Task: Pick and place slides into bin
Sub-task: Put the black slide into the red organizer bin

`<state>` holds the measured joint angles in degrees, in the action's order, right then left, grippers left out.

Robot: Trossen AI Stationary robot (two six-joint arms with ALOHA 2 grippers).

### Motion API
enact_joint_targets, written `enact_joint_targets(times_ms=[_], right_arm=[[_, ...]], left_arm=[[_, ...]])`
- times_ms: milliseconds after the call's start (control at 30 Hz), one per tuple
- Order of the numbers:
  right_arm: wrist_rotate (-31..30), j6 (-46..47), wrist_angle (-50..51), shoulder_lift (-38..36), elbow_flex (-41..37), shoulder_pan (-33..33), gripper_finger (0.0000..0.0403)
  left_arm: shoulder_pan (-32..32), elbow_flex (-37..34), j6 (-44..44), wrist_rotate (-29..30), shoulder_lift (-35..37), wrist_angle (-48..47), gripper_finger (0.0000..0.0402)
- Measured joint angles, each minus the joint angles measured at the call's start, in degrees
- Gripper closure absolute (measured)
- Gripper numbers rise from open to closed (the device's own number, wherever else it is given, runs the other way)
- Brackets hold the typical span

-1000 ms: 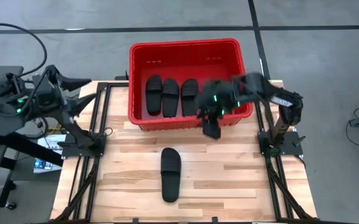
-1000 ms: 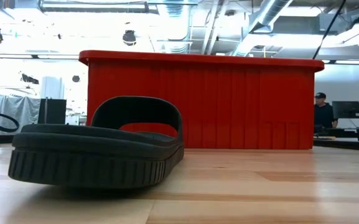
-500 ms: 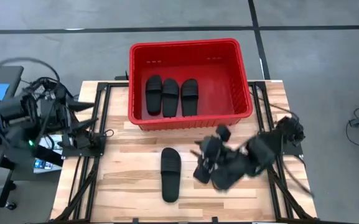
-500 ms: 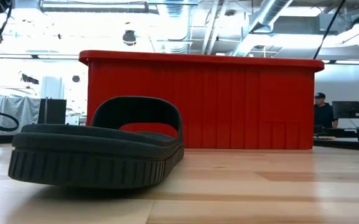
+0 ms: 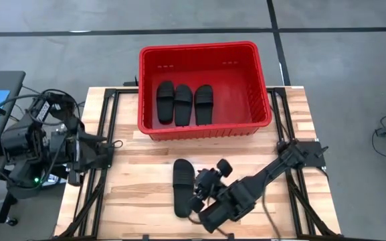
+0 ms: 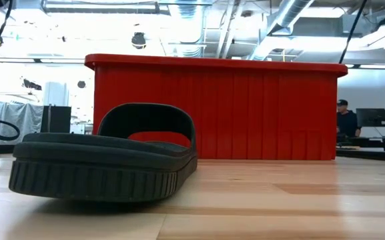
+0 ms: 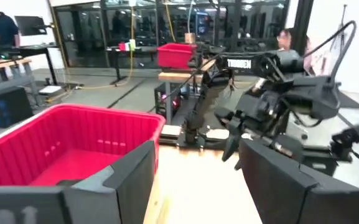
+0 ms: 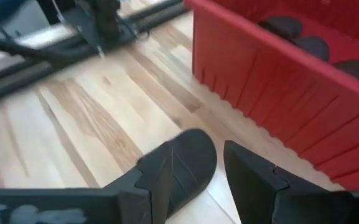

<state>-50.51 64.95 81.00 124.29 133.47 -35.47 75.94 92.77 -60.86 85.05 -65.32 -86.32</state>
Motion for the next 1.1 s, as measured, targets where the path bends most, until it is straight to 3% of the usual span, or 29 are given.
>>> enact_joint_targets(times_ms=[233, 533, 1100], right_arm=[[0.0, 0.2, 0.2, 6.3, 0.0, 0.1, 0.0265], [-0.1, 1.0, -3.0, 11.8, 0.0, 0.1, 0.0266], [7.1, -11.4, -6.5, 13.0, 0.0, 0.0, 0.0255]], left_arm=[[1.1, 0.0, -0.5, -4.0, -0.6, 0.1, 0.0178], [2.6, 0.0, -0.6, -4.3, -0.6, 0.1, 0.0178], [2.6, 0.0, -0.3, -5.5, -0.6, -1.4, 0.0178]])
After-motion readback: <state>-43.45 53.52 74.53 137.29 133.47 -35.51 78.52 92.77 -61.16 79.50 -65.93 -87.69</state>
